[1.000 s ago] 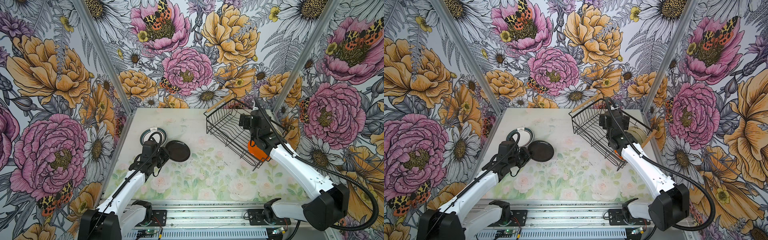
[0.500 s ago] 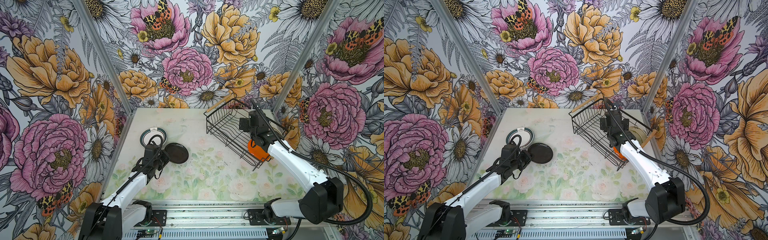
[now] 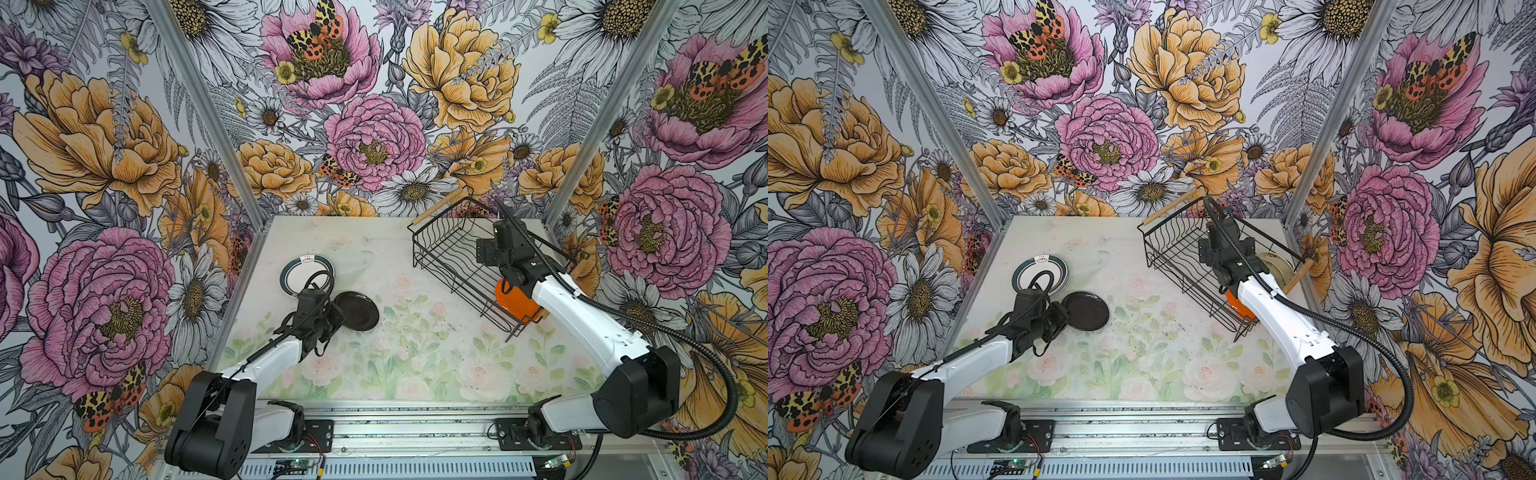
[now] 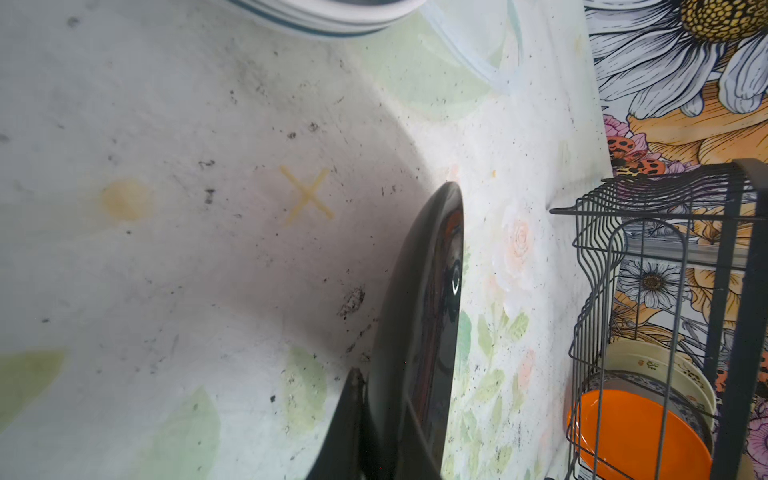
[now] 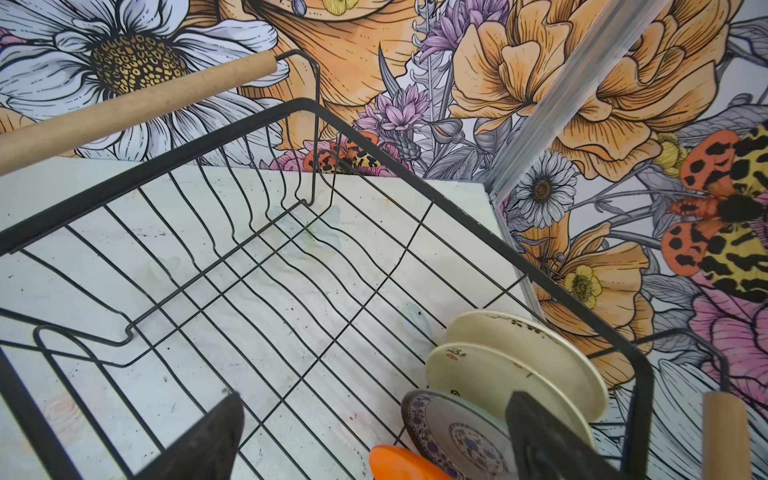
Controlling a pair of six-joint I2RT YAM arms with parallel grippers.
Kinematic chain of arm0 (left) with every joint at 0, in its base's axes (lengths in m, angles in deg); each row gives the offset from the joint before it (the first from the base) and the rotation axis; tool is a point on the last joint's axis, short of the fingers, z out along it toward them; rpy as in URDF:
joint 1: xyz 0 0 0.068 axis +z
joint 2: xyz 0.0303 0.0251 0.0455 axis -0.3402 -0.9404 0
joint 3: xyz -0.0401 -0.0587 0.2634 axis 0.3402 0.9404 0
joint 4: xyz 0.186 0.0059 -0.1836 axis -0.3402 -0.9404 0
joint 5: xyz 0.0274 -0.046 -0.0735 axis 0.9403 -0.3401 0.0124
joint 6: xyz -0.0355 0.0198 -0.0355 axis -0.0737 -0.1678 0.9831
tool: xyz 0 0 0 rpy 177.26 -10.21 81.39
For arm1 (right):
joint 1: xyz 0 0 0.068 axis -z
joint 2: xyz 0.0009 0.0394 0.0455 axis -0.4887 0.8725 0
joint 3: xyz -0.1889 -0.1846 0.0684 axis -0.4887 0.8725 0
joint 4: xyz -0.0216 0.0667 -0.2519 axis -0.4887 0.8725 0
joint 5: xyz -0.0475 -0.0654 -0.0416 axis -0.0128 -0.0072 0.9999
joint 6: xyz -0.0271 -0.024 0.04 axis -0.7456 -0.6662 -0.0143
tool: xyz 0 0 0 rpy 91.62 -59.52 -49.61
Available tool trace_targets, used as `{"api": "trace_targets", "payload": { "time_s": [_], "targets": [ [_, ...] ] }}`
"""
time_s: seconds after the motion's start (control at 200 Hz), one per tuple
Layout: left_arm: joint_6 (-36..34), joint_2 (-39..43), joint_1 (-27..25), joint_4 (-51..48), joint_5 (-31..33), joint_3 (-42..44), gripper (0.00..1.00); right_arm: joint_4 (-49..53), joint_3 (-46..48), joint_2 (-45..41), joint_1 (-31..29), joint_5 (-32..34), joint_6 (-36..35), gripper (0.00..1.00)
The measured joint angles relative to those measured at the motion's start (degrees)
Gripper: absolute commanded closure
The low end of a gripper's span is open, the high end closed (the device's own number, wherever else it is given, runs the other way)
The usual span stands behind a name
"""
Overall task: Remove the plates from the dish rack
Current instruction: 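Set the dark plate flat on the table and open the left gripper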
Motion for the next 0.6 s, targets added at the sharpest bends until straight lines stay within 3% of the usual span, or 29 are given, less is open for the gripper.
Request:
{"api": "trace_targets", "payload": {
  "time_s": [0.26, 0.6],
  "targets": [
    [0.0, -3.1, -0.5, 1.4, 0.4, -0.8, 0.81, 1.6, 0.0, 0.3, 0.1, -1.2, -0.7, 0.0],
    [0.0, -5.5, -0.5, 1.1, 1.4, -1.9, 0.6, 3.4, 0.0, 0.3, 0.5, -4.0, -2.9, 0.0]
  ]
}}
